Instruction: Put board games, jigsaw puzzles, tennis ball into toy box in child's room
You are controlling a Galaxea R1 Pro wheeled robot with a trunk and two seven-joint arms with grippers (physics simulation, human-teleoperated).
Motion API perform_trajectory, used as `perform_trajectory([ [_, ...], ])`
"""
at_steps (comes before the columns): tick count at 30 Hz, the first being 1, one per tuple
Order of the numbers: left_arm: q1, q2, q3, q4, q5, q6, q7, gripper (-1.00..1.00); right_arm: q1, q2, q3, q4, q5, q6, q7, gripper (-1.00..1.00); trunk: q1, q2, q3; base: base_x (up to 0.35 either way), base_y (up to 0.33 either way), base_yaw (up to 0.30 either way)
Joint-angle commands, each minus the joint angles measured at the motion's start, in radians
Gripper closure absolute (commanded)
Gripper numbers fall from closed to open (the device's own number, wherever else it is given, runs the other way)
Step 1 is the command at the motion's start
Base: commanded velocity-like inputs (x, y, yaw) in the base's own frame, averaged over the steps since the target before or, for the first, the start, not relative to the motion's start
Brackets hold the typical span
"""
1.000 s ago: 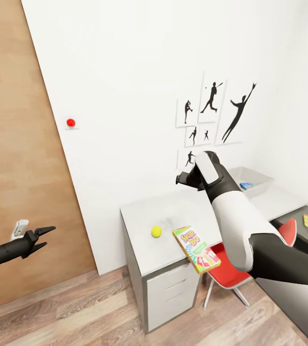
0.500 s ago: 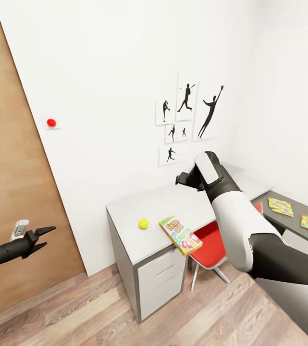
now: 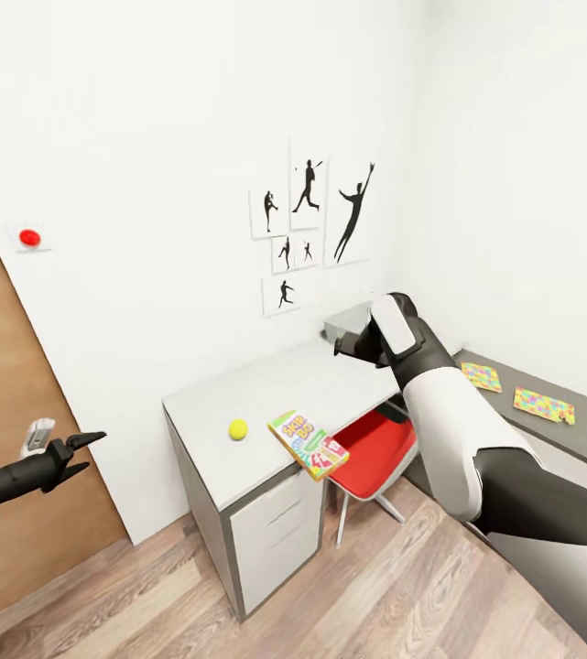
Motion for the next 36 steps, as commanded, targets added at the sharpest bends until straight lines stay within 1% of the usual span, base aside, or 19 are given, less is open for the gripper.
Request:
perform_trajectory([
  [1,-0.001,0.0,0.002,0.0,-0.003,0.004,-0.005,-1.0,0.002,0.001,-0.004,0.0,-0.009,0.001,-0.01,-1.0,0.0,-0.002,-0.002,0.0,0.0,-0.279],
  [12,-0.001,0.0,0.002,0.0,-0.003,0.004,-0.005,-1.0,0.003,0.001,-0.005,0.0,-0.009,0.002,-0.01,-1.0,0.0,-0.002,-0.002,0.0,0.002,-0.279],
  [23,-0.001,0.0,0.002,0.0,-0.003,0.004,-0.005,-1.0,0.007,0.001,-0.006,0.0,-0.008,0.002,-0.01,-1.0,0.0,-0.002,-0.002,0.0,0.057,-0.279],
  [36,-0.001,0.0,0.002,0.0,-0.003,0.004,-0.005,-1.0,0.069,0.001,-0.007,0.0,-0.006,0.001,-0.009,-1.0,0.0,-0.002,-0.002,-0.01,0.006,-0.279],
])
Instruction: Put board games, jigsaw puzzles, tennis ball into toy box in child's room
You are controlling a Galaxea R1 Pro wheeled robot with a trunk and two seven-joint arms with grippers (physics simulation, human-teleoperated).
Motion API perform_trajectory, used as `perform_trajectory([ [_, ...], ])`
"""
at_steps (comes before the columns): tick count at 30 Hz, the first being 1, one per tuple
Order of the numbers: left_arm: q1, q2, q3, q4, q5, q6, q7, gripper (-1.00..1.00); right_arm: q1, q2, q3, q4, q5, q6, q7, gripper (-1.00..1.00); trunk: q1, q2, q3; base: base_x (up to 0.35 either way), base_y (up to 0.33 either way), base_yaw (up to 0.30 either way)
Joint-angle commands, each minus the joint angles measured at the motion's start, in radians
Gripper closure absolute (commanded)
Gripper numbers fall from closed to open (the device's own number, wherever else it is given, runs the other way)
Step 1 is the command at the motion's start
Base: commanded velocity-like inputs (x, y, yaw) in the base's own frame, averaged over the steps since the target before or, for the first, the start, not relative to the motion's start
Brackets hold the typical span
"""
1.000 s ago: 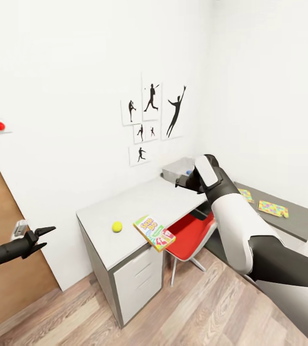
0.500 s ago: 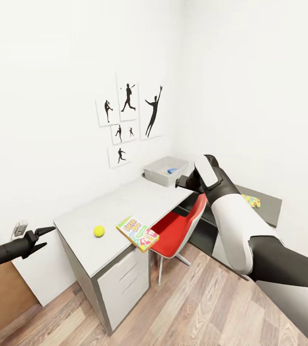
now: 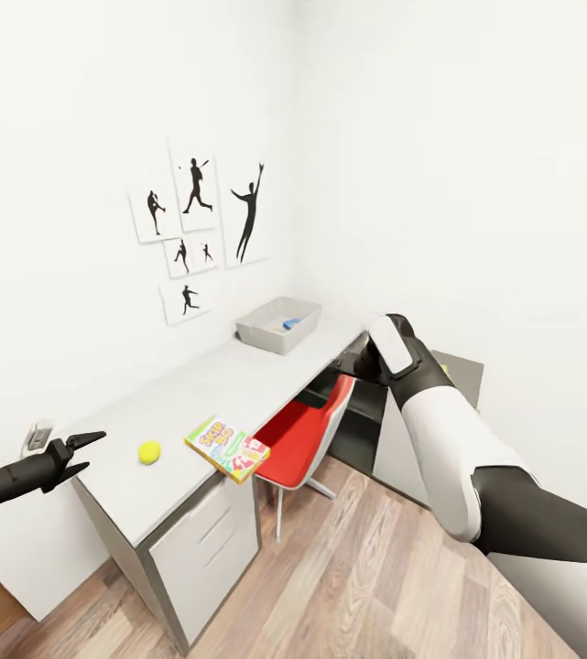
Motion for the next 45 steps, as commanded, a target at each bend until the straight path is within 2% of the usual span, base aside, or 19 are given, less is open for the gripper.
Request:
perform_trajectory([
  [1,-0.001,0.0,0.002,0.0,-0.004,0.004,-0.005,-1.0,0.005,0.0,-0.004,-0.001,-0.009,0.001,-0.01,-1.0,0.0,-0.002,-0.002,-0.072,0.0,-0.279],
  [8,-0.001,0.0,0.002,0.0,-0.004,0.004,-0.005,-1.0,0.027,-0.013,-0.004,-0.001,-0.01,-0.017,-0.01,-1.0,0.0,-0.002,-0.002,-0.069,0.0,-0.279],
  [18,-0.001,0.0,0.002,0.0,-0.004,0.004,-0.005,-1.0,0.069,-0.016,-0.004,-0.001,-0.009,-0.032,-0.01,-1.0,0.0,-0.002,-0.003,-0.008,0.0,-0.275],
  [29,-0.001,0.0,0.003,0.0,-0.004,0.004,-0.005,-1.0,0.177,-0.016,0.0,-0.003,0.0,-0.147,-0.01,-1.0,0.0,-0.002,-0.01,0.0,0.0,-0.198],
  [32,-0.001,0.0,0.003,0.0,-0.004,0.004,-0.005,-1.0,0.233,-0.01,0.006,-0.003,0.003,-0.222,-0.01,-1.0,0.0,-0.002,-0.012,0.0,0.0,-0.093],
  [37,-0.001,0.0,0.003,0.0,-0.004,0.004,-0.005,-1.0,0.372,-0.006,0.009,-0.002,0.004,-0.398,-0.009,-1.0,0.0,-0.002,-0.013,0.0,0.0,-0.024],
  [39,-0.001,0.0,0.003,0.0,-0.004,0.004,-0.005,-1.0,0.431,-0.005,0.011,-0.001,0.006,-0.485,-0.006,-1.0,0.0,-0.002,-0.013,0.0,0.0,-0.007],
  [41,-0.001,0.0,0.003,0.0,-0.004,0.004,-0.005,-1.0,0.501,-0.009,0.023,0.008,0.007,-0.621,0.013,-1.0,0.0,-0.002,-0.014,0.0,0.0,-0.003],
  [42,-0.001,0.0,0.003,0.0,-0.004,0.004,-0.005,-1.0,0.515,-0.01,0.028,0.015,0.008,-0.657,0.022,-1.0,0.0,-0.002,-0.014,0.0,0.0,-0.002],
  [44,-0.001,0.0,0.004,0.0,-0.004,0.003,-0.005,-1.0,0.554,-0.012,0.05,0.067,0.008,-0.792,0.064,-1.0,0.0,-0.002,-0.014,0.0,0.0,-0.001],
  [45,-0.001,0.0,0.004,0.0,-0.004,0.003,-0.005,-1.0,0.56,-0.012,0.056,0.085,0.009,-0.82,0.075,-1.0,0.0,-0.002,-0.014,0.0,0.0,0.0],
])
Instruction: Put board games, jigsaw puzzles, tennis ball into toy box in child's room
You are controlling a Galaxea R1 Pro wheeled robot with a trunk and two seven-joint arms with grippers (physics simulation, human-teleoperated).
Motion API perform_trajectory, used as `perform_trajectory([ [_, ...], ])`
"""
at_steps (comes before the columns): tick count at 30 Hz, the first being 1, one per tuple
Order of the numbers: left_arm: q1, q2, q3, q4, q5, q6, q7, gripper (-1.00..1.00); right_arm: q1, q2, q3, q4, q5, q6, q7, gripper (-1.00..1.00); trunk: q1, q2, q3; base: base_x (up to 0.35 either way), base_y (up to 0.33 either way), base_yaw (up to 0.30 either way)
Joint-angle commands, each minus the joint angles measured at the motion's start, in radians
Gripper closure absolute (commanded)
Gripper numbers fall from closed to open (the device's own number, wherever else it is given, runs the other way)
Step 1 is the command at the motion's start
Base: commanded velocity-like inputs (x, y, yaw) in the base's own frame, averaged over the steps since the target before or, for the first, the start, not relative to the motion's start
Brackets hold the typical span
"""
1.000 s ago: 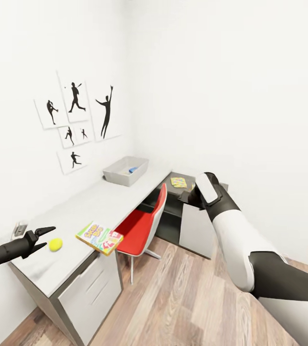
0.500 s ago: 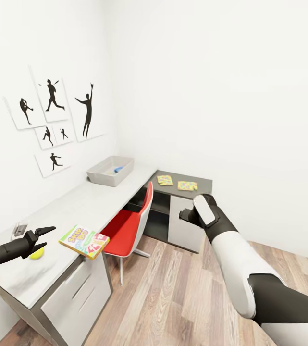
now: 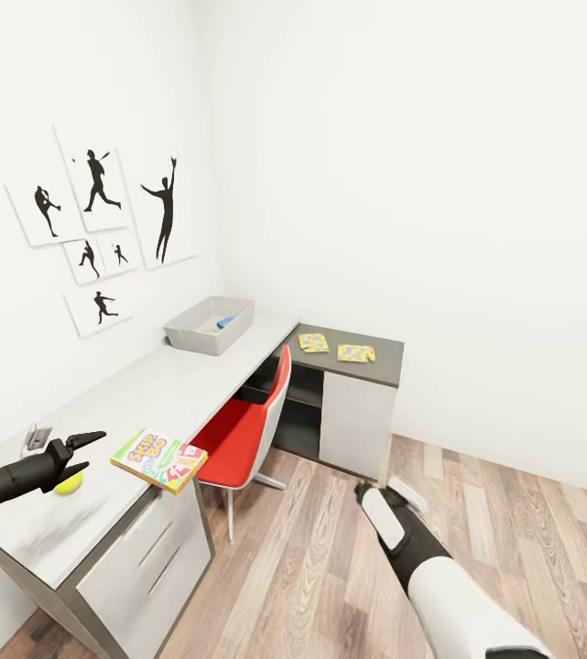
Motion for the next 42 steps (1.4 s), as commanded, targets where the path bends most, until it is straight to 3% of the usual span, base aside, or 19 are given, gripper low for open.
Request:
perform_trajectory([
  [1,-0.001,0.0,0.002,0.0,-0.004,0.004,-0.005,-1.0,0.007,0.001,0.01,0.037,-0.001,-0.039,0.018,-1.0,0.0,-0.002,-0.002,0.0,0.0,0.0],
  [6,-0.001,0.0,0.002,0.0,-0.004,0.003,-0.005,-1.0,0.02,0.0,0.04,0.119,0.001,-0.108,0.064,-1.0,0.0,-0.002,-0.002,0.0,0.0,0.0],
  [17,-0.001,-0.007,0.001,-0.001,-0.002,0.003,-0.005,-1.0,0.022,-0.002,0.044,0.13,0.0,-0.159,0.145,-1.0,0.0,-0.002,-0.002,0.0,0.0,0.0],
  [42,0.0,-0.012,0.002,0.0,0.002,0.002,-0.004,-1.0,0.022,-0.003,0.045,0.13,0.002,-0.164,0.152,-1.0,0.0,-0.002,-0.002,0.0,-0.072,0.0],
])
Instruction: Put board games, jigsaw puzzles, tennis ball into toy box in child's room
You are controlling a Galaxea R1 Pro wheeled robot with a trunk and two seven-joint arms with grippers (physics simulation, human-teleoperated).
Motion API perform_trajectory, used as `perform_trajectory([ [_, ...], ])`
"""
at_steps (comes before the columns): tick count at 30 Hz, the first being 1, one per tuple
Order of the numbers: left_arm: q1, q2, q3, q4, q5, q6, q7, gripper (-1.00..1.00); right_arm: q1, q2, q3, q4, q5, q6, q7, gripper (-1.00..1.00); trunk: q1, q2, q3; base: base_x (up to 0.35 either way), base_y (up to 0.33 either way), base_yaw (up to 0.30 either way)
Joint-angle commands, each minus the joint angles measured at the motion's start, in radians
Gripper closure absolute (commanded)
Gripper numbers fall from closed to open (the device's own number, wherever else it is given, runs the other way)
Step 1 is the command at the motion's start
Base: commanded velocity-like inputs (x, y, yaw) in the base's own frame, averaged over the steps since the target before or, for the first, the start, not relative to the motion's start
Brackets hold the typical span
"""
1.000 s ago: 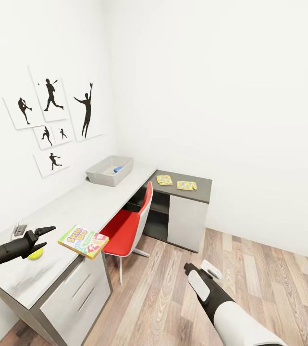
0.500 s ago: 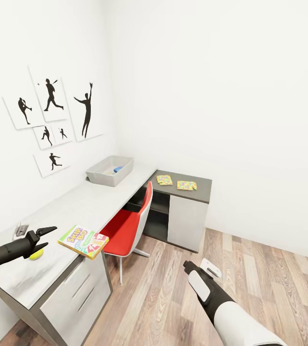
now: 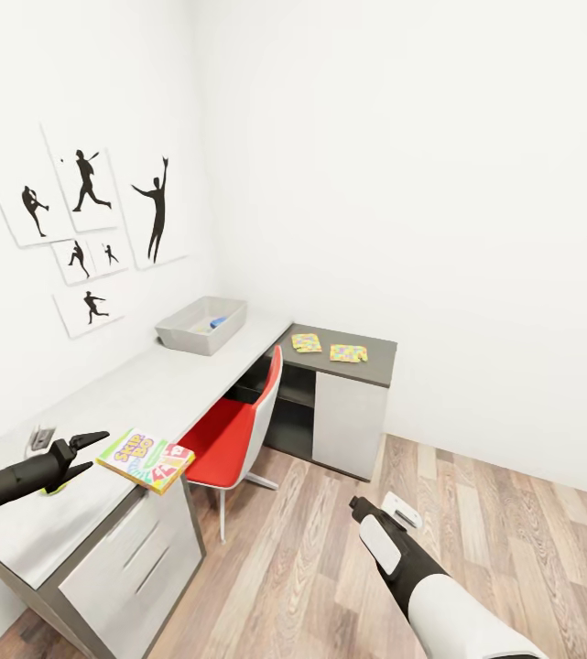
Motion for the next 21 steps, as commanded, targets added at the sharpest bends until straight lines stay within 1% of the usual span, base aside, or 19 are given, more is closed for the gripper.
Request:
perform_trajectory([
  [1,0.0,-0.001,0.002,0.0,-0.002,0.004,-0.005,-1.0,0.0,0.0,0.003,-0.002,-0.003,0.004,-0.006,-1.0,0.0,-0.002,-0.002,0.0,-0.014,0.0],
  [7,0.0,-0.005,0.003,0.008,0.006,0.004,-0.007,-1.0,0.0,-0.001,0.004,-0.002,-0.003,0.006,-0.005,-1.0,0.0,-0.002,-0.002,0.0,-0.006,0.0],
  [10,0.001,-0.018,0.005,0.027,0.008,0.004,-0.008,-1.0,0.0,-0.001,0.004,-0.003,-0.003,0.007,-0.005,-1.0,0.0,-0.002,-0.002,0.0,-0.002,0.0],
  [12,0.001,-0.044,0.007,0.047,0.009,0.004,-0.007,-1.0,0.0,-0.001,0.004,-0.003,-0.003,0.009,-0.005,-1.0,0.0,-0.002,-0.002,0.0,0.0,0.0],
  [13,0.001,-0.052,0.007,0.05,0.009,0.004,-0.007,-1.0,0.0,-0.001,0.004,-0.003,-0.003,0.009,-0.005,-1.0,0.0,-0.002,-0.002,0.0,0.0,0.0],
  [16,0.001,-0.089,0.011,0.061,0.008,0.005,-0.005,-1.0,0.0,-0.001,0.005,-0.003,-0.004,0.01,-0.003,-1.0,0.0,-0.002,-0.002,0.0,0.0,0.0],
  [17,0.001,-0.093,0.011,0.062,0.009,0.006,-0.004,-1.0,0.0,-0.001,0.005,-0.003,-0.004,0.01,-0.003,-1.0,0.0,-0.002,-0.002,0.0,0.0,0.0],
  [21,0.001,-0.123,0.012,0.066,0.01,0.01,-0.003,-1.0,0.0,0.0,0.006,-0.003,-0.003,0.011,-0.003,-1.0,0.0,-0.002,-0.002,0.0,0.0,0.0],
])
